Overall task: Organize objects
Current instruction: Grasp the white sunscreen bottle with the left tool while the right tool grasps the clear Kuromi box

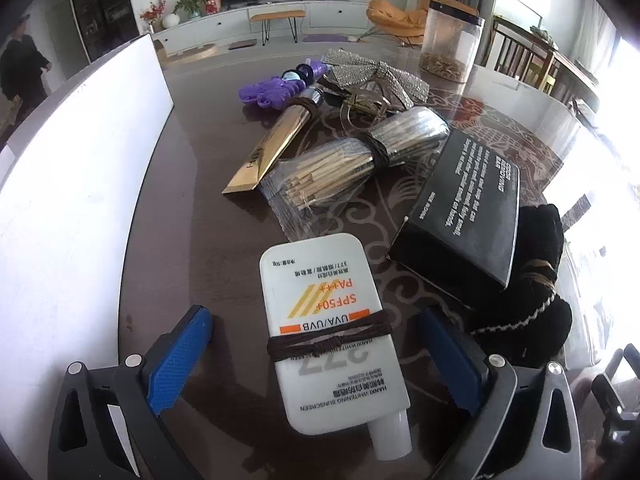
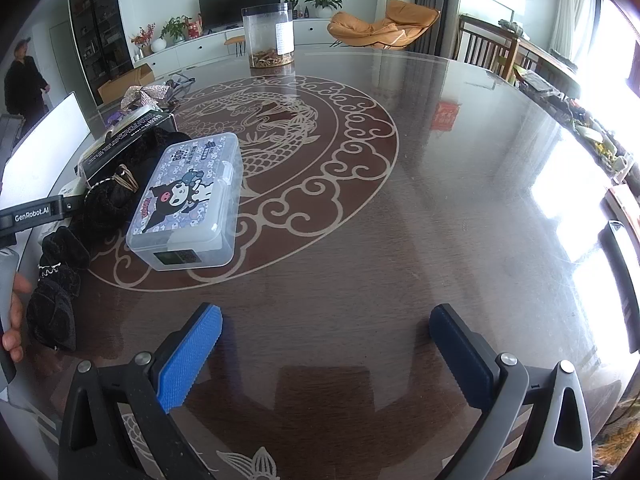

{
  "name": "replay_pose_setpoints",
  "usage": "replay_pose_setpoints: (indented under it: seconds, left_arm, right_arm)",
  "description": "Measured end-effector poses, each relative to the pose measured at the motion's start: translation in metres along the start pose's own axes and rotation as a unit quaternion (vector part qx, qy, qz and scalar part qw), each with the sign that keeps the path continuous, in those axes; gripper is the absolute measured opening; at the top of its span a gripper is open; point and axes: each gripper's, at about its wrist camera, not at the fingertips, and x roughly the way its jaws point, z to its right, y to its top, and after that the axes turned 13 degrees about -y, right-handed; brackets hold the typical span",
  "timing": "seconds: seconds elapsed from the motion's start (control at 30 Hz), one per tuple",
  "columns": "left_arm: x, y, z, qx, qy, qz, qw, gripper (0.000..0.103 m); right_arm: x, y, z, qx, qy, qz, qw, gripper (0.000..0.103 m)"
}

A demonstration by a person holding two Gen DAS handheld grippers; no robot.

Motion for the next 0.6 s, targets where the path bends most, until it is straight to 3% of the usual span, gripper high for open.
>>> replay_pose_setpoints:
  seconds: [0.03, 0.07, 0.23, 0.37, 0.43, 0.53, 0.6]
  left_arm:
    - [-0.004, -0.002, 0.000, 0.002, 0.001, 0.010, 1.0000, 0.071]
    - [-0.009, -0.003, 0.002, 0.008, -0.001, 0.022, 0.9997, 0.053]
    - [-0.025, -0.030, 0.003, 0.008, -0.007, 0.036, 0.9993, 0.053]
    - [-0.042, -0.064, 0.008, 0.010, -0.021, 0.049, 0.9985, 0.053]
    - [-0.046, -0.077, 0.012, 0.014, -0.019, 0.058, 0.9980, 0.053]
    - [-0.055, -0.090, 0.017, 0.004, -0.027, 0.067, 0.9974, 0.053]
    - [-0.060, -0.094, 0.018, 0.000, -0.038, 0.069, 0.9969, 0.053]
  right_arm:
    - [0.000, 0.000, 0.000, 0.000, 0.000, 0.000, 1.000, 0.103]
    - [-0.001, 0.001, 0.000, 0.000, 0.001, 0.000, 1.000, 0.103]
    - [-0.001, 0.005, 0.008, 0.006, 0.018, -0.010, 1.000, 0.103]
    - [-0.013, 0.014, 0.035, 0.081, 0.110, -0.027, 0.990, 0.102]
    - [-0.019, 0.038, 0.019, 0.048, 0.144, -0.043, 0.987, 0.098]
    - [-0.028, 0.077, -0.028, -0.052, 0.115, -0.024, 0.992, 0.094]
    - [-0.014, 0.096, -0.059, -0.101, 0.104, -0.047, 0.988, 0.094]
